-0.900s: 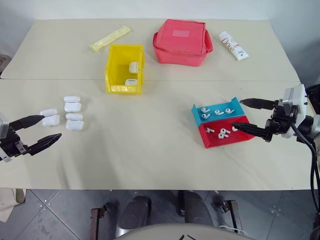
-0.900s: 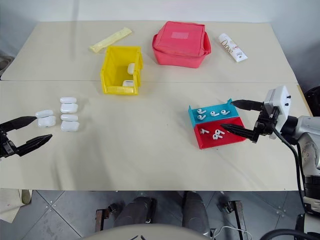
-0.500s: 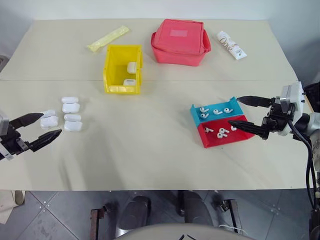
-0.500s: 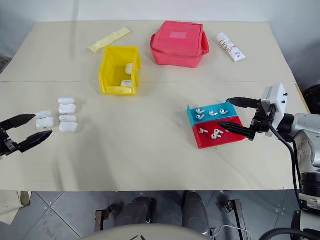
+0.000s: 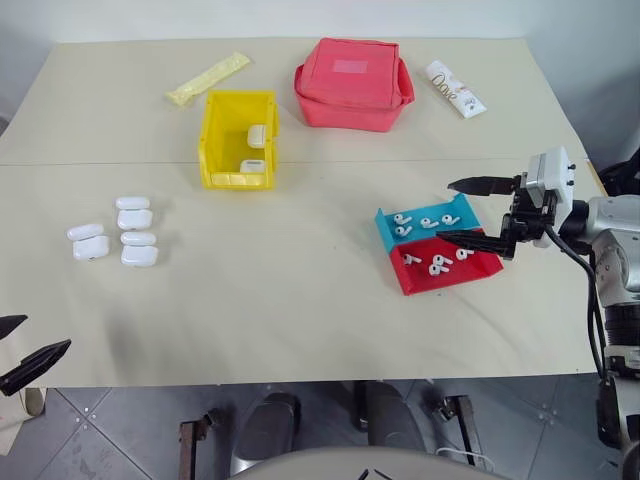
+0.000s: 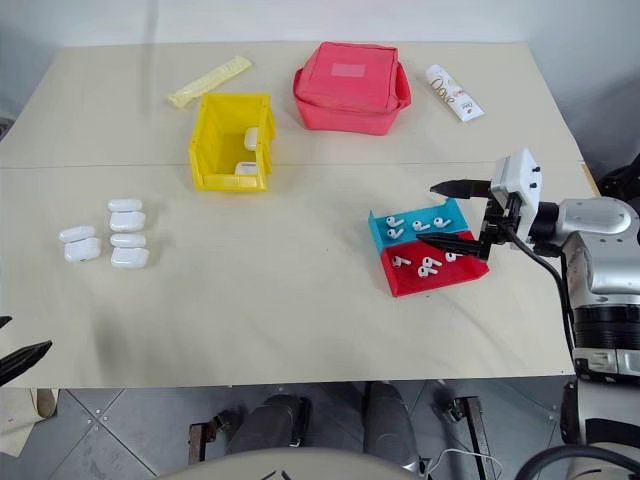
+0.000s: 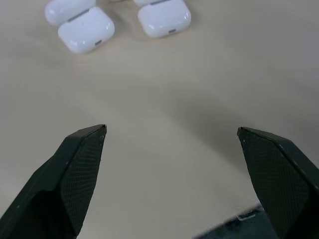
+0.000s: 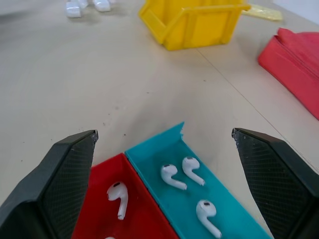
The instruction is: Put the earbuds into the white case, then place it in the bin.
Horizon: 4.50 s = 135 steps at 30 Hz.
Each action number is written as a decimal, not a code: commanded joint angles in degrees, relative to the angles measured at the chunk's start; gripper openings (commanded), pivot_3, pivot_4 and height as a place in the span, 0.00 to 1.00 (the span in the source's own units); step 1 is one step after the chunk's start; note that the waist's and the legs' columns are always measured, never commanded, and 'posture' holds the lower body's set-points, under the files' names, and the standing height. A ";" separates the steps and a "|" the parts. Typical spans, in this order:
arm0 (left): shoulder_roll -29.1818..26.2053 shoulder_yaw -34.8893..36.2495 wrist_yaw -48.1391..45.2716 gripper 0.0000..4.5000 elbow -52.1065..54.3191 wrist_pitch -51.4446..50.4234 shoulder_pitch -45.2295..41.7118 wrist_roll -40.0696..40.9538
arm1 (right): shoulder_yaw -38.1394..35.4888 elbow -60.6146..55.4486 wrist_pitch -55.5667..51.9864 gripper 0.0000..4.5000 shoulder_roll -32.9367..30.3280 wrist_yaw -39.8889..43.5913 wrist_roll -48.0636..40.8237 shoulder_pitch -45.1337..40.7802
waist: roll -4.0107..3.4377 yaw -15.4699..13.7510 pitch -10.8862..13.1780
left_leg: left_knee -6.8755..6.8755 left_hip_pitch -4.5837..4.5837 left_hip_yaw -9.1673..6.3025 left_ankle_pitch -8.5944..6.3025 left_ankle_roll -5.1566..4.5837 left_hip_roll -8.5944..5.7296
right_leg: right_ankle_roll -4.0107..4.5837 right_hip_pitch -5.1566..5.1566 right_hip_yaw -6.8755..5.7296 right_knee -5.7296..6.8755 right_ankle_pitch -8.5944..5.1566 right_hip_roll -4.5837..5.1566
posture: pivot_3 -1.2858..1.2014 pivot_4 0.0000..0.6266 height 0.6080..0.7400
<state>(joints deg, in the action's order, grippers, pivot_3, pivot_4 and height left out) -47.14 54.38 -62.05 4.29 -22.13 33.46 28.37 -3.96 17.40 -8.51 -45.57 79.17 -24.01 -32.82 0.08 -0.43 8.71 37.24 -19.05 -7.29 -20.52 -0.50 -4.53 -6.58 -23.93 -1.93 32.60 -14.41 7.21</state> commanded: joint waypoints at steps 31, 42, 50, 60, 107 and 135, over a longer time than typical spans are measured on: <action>-10.84 -45.05 49.58 0.99 3.42 -70.37 -62.82 2.83 | -0.80 -2.42 2.56 1.00 4.47 2.88 -1.22 -1.60 | 0.18 -0.23 -0.10 | 0.06 0.02 0.21 -0.07 0.34 0.23 | -0.03 -0.54 0.85 0.82 0.04 -0.77 | 0.52 0.24 1.00; -8.10 -50.43 52.15 0.99 -6.78 -70.37 -69.14 2.64 | -1.55 -4.32 2.68 1.00 4.00 1.41 -1.40 0.65 | 0.27 -0.48 -0.14 | 0.21 -0.02 0.23 -0.06 0.35 0.18 | -0.04 -0.58 0.85 0.92 0.04 -0.76 | 0.52 0.24 1.00; -4.47 -50.93 53.16 0.99 -14.15 -70.37 -73.12 -0.32 | -1.45 -4.70 2.67 1.00 4.20 0.83 -1.27 0.80 | 0.25 -1.14 -0.16 | 0.38 -0.04 0.21 -0.06 0.34 0.12 | -0.05 -0.53 0.79 0.99 0.04 -0.75 | 0.52 0.24 1.00; -3.19 -54.37 53.80 0.91 -21.50 -70.37 -76.13 0.48 | -1.70 -5.70 1.85 1.00 3.48 0.11 -1.25 1.52 | 0.01 -1.20 -0.32 | 0.53 0.01 0.21 -0.04 0.32 0.05 | -0.06 -0.50 0.79 1.17 0.05 -0.71 | 0.52 0.24 1.00; 34.04 -62.72 -10.95 0.62 -21.11 37.71 -61.44 -5.69 | -26.01 -51.97 -37.16 0.96 -17.31 -25.64 0.16 44.63 | 0.19 -2.80 -0.36 | 0.82 -0.17 0.67 -0.17 0.01 0.19 | -0.63 -0.31 0.88 0.30 0.37 -0.84 | 0.52 0.24 1.00; 37.21 -64.47 -11.24 0.62 -18.00 38.81 -59.99 -6.24 | 13.99 -33.65 -26.86 0.32 -28.60 -13.87 14.14 8.28 | 0.16 -2.47 -0.33 | 0.87 -0.19 0.77 -0.24 -0.08 0.17 | -0.73 -0.31 0.94 -0.08 0.42 -0.83 | 0.52 0.24 1.00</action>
<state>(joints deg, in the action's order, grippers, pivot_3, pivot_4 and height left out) -10.11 -10.03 -73.95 -16.03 15.77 -26.68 22.18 8.20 -18.34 -37.92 -74.87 63.98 -12.97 -22.52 0.24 -2.90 8.38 38.10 -19.24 -6.51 -20.75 -0.58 -4.35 -7.31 -24.24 -1.00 32.52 -13.99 6.38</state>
